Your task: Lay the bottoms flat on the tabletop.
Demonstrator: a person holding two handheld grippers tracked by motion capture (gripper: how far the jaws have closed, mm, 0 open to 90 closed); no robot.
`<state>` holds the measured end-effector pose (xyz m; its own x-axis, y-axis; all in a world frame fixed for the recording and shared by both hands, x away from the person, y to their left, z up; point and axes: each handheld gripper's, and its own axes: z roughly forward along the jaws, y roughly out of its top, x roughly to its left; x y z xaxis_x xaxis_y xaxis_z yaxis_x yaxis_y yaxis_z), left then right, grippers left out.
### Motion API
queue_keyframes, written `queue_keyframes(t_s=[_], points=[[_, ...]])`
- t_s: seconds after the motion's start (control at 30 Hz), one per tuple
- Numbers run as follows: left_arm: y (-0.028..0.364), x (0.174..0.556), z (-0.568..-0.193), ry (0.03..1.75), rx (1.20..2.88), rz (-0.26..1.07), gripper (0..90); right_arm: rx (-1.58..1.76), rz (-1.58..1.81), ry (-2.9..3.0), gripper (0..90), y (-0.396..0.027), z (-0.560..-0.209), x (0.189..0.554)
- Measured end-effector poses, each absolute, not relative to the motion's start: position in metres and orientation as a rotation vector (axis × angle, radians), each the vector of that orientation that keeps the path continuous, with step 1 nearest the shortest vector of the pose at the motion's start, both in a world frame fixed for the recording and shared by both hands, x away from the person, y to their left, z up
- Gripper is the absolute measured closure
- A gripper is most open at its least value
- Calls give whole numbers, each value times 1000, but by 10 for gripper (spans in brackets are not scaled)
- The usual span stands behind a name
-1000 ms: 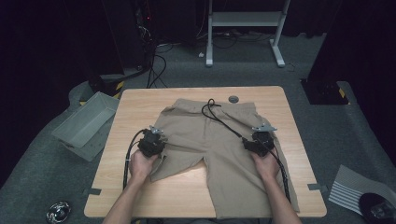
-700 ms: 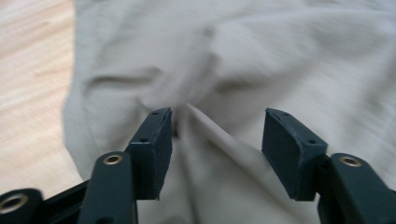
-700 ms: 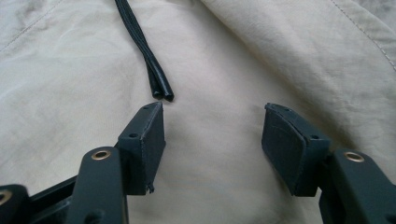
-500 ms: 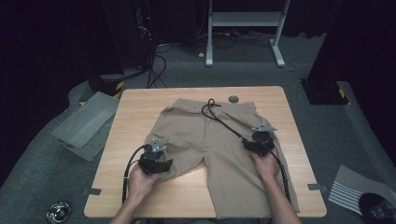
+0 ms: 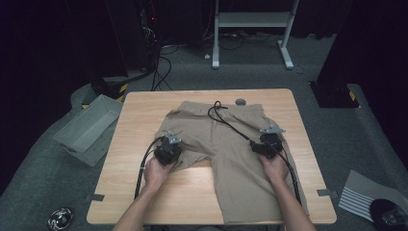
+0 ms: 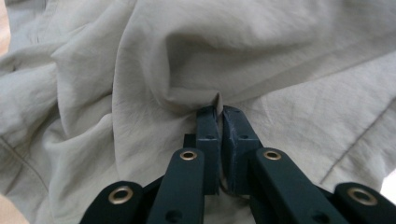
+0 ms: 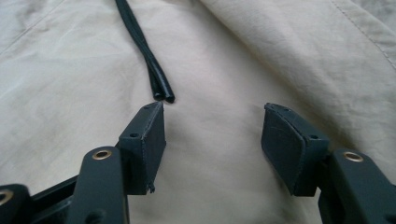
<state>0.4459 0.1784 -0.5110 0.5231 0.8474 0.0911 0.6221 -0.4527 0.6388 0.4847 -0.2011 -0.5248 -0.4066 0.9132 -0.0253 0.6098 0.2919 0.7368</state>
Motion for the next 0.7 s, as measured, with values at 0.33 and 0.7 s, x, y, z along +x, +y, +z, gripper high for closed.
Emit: queue_keyframes(t_s=[0.33,0.7], points=[[173,465,-499,1222,2183,502,667,1296,971,2088,505,-206,-506,474],[184,401,-490,1156,2207,498,453,1164,956,2252,412,-196,-525,424]])
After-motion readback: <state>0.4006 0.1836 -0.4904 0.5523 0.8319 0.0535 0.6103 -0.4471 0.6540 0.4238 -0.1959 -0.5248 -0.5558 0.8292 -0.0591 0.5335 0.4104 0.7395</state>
